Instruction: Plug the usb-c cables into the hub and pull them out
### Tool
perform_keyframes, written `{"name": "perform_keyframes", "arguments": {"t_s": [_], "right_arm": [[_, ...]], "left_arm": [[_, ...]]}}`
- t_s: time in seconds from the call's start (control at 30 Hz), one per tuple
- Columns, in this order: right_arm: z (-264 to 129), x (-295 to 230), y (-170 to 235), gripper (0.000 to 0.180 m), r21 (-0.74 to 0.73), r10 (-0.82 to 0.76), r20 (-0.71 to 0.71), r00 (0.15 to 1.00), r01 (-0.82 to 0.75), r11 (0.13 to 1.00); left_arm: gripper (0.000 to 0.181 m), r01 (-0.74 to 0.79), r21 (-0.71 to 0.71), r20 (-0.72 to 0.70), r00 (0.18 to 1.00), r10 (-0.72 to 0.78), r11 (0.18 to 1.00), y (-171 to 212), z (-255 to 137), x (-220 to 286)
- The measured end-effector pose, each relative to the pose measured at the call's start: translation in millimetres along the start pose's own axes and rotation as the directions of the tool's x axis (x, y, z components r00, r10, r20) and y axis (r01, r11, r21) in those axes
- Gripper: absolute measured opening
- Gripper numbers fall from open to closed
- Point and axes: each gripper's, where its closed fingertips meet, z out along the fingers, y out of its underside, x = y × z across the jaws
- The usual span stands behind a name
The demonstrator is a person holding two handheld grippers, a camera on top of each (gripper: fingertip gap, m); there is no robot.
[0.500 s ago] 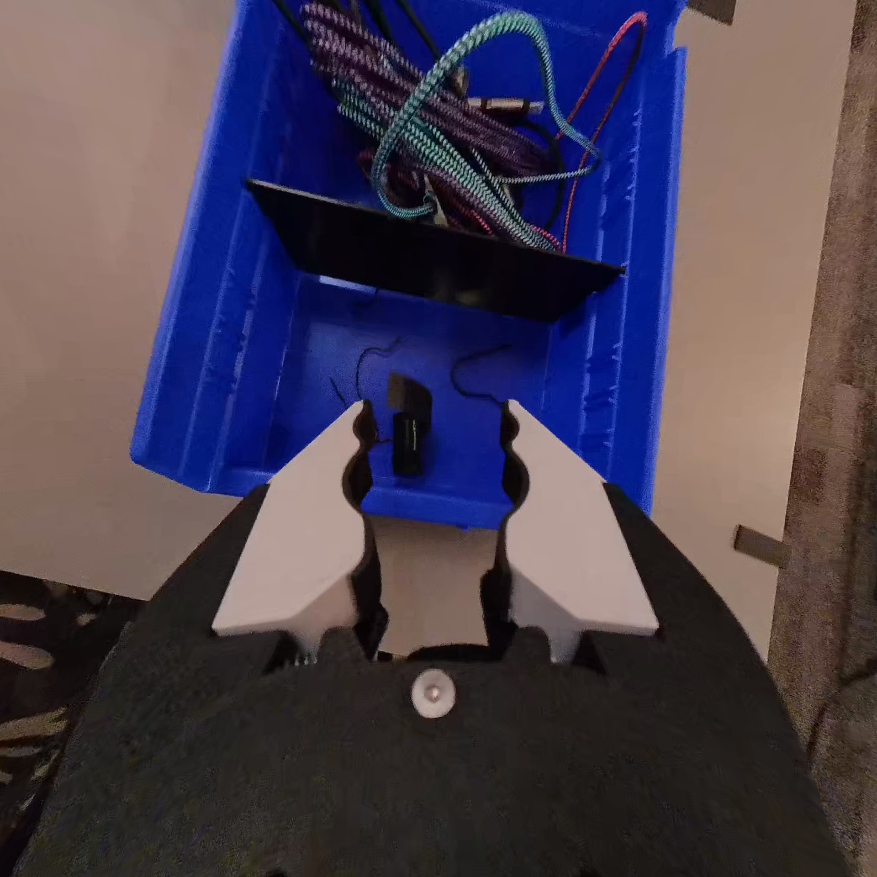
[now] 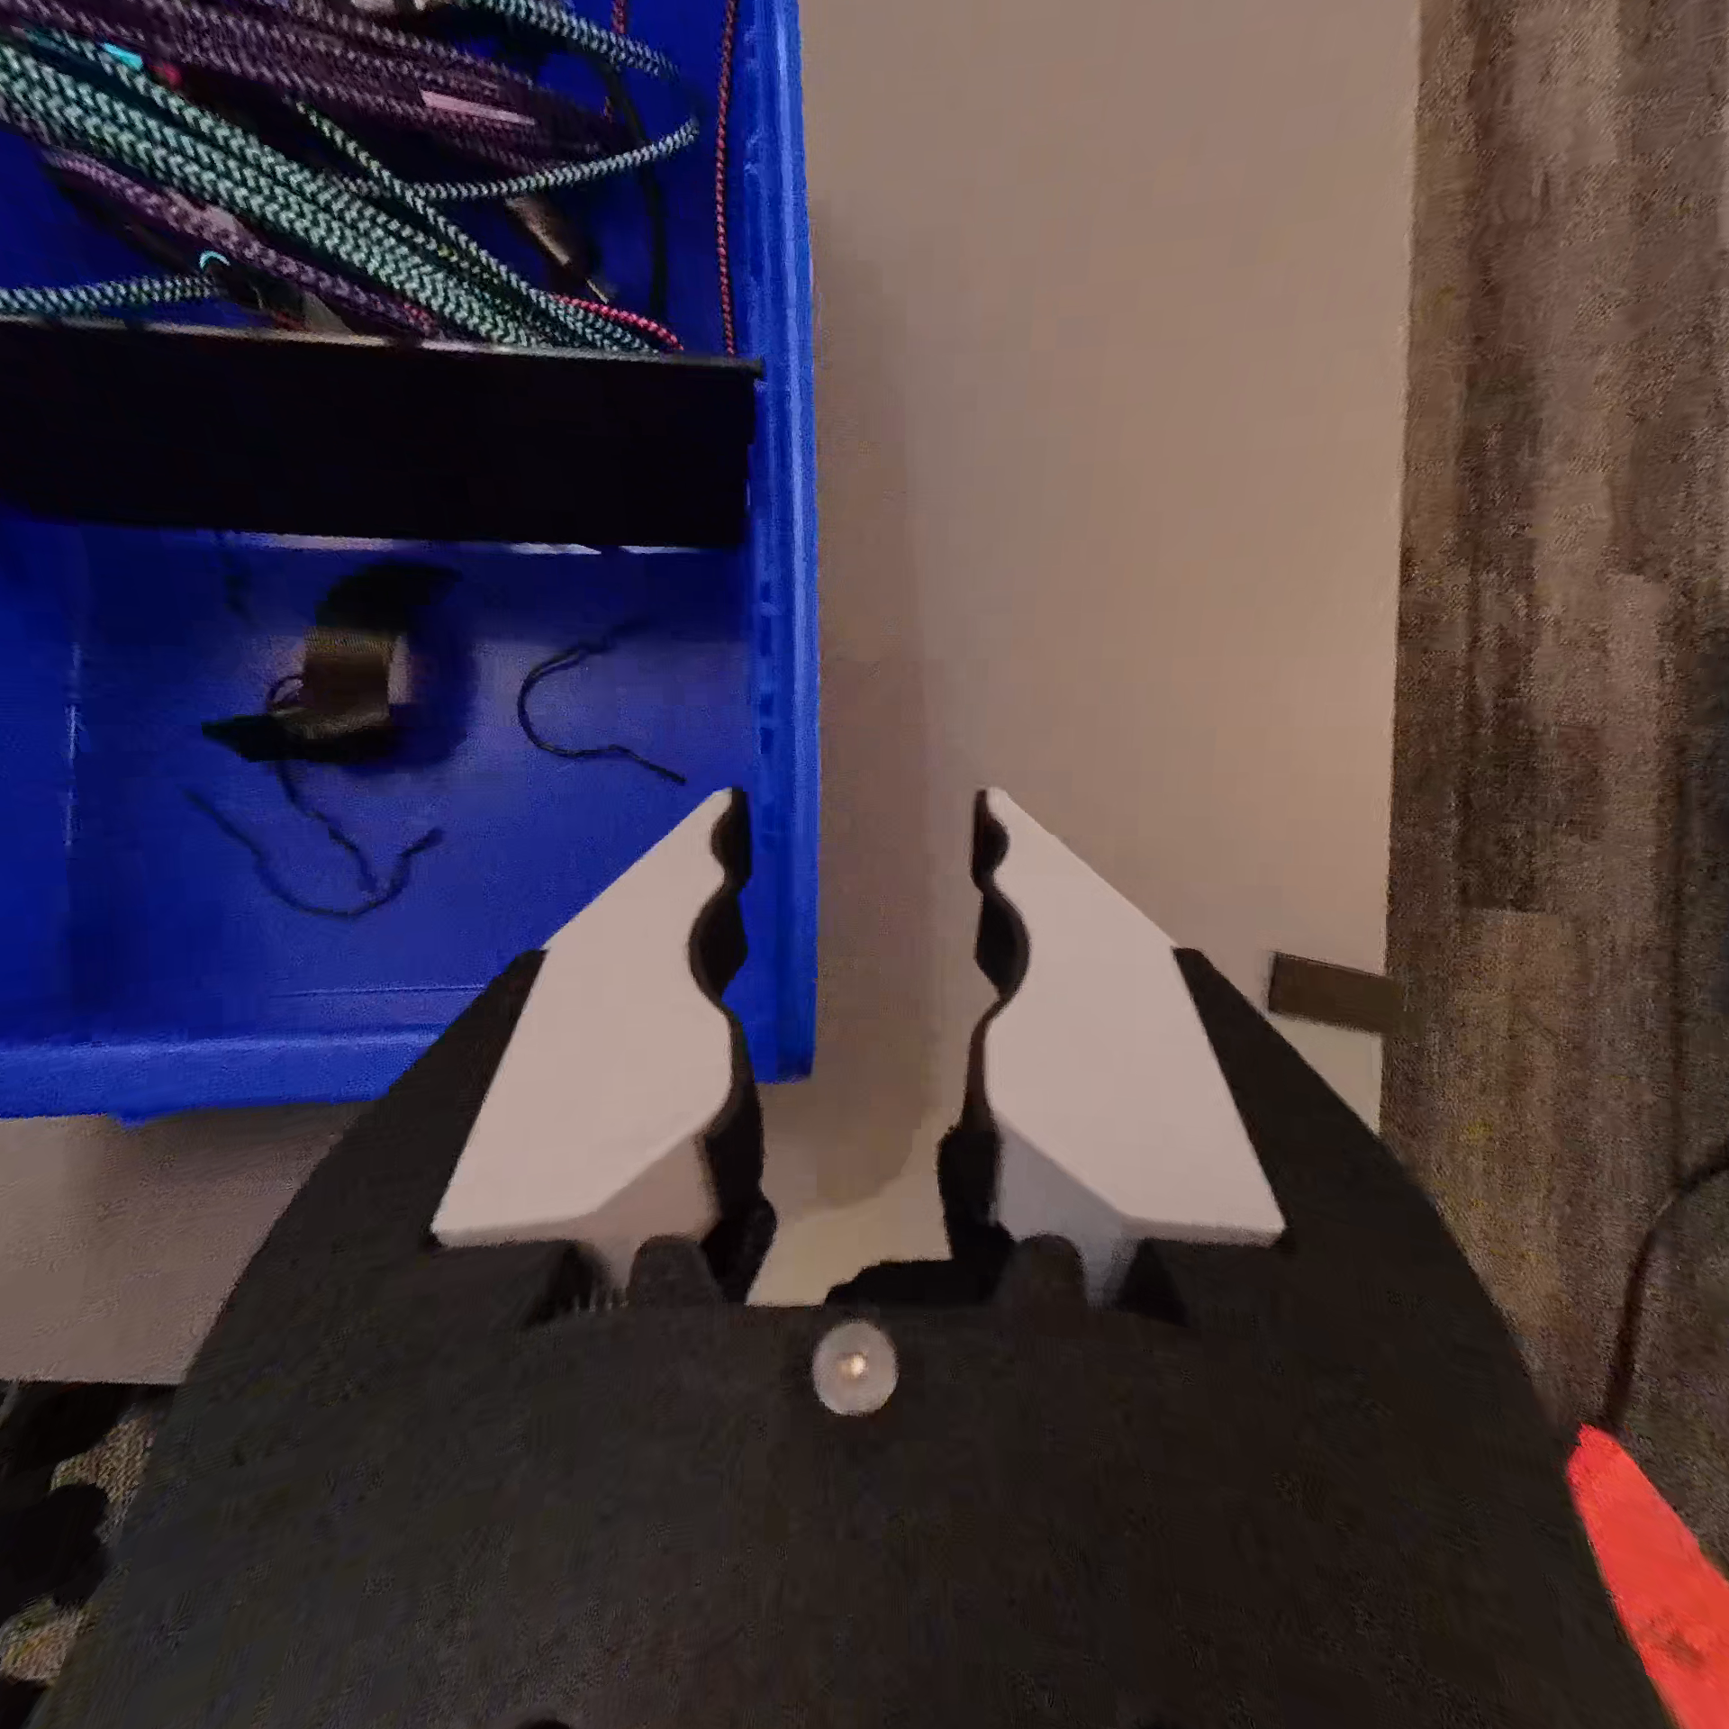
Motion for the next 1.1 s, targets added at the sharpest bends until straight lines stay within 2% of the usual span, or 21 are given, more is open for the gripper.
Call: {"name": "perform_keyframes", "arguments": {"t_s": [0.13, 0.17, 0.33, 0.43, 0.47, 0.53, 0.67, 0.77, 0.9, 1.0, 1.1], "right_arm": [[19, -21, 8, 0.006, -0.001, -0.004, 0.194, 0.981, 0.005, 1.0], [24, -25, 12, 0.004, -0.02, -0.031, 0.204, 0.979, 0.036, 0.999], [26, -34, 13, 0.004, -0.006, -0.065, 0.189, 0.98, 0.068, 0.998], [23, -47, 14, 0.004, 0.002, -0.071, 0.181, 0.981, 0.072, 0.997], [23, -51, 14, 0.004, 0.002, -0.067, 0.176, 0.982, 0.067, 0.998], [22, -63, 13, 0.004, 0.005, -0.061, 0.175, 0.983, 0.061, 0.998], [21, -90, 11, 0.004, 0.005, -0.077, 0.196, 0.977, 0.078, 0.997], [21, -121, 5, 0.007, 0.016, -0.09, 0.232, 0.969, 0.088, 0.996], [22, -174, -5, 0.015, 0.032, -0.14, 0.29, 0.947, 0.136, 0.99], [25, -210, -15, 0.018, 0.043, -0.177, 0.322, 0.93, 0.172, 0.984], [28, -244, -26, 0.02, 0.054, -0.208, 0.361, 0.909, 0.203, 0.978]], "left_arm": [[0.107, 0.121, -0.085, -0.046, 0.991, -0.125, 0.989, 32, 11, -12], [0.107, 0.142, -0.103, -0.057, 0.987, -0.149, 0.984, 38, 15, -13], [0.1, 0.178, -0.239, -0.114, 0.971, -0.209, 0.955, 67, 32, 0], [0.09, 0.193, -0.251, -0.099, 0.97, -0.223, 0.949, 74, 40, -2], [0.081, 0.193, -0.251, -0.101, 0.969, -0.224, 0.949, 75, 43, -1], [0.076, 0.148, -0.289, -0.075, 0.981, -0.177, 0.946, 82, 49, -3], [0.041, 0.164, -0.242, -0.154, 0.967, -0.205, 0.956, 67, 55, 12], [0.013, 0.191, -0.241, -0.127, 0.966, -0.226, 0.952, 65, 58, 7], [0.002, 0.278, -0.219, -0.121, 0.943, -0.309, 0.935, 63, 61, 3], [0.002, 0.324, -0.187, -0.173, 0.918, -0.356, 0.927, 57, 62, 5], [0.002, 0.31, -0.162, -0.2, 0.92, -0.338, 0.937, 50, 59, 8]]}}
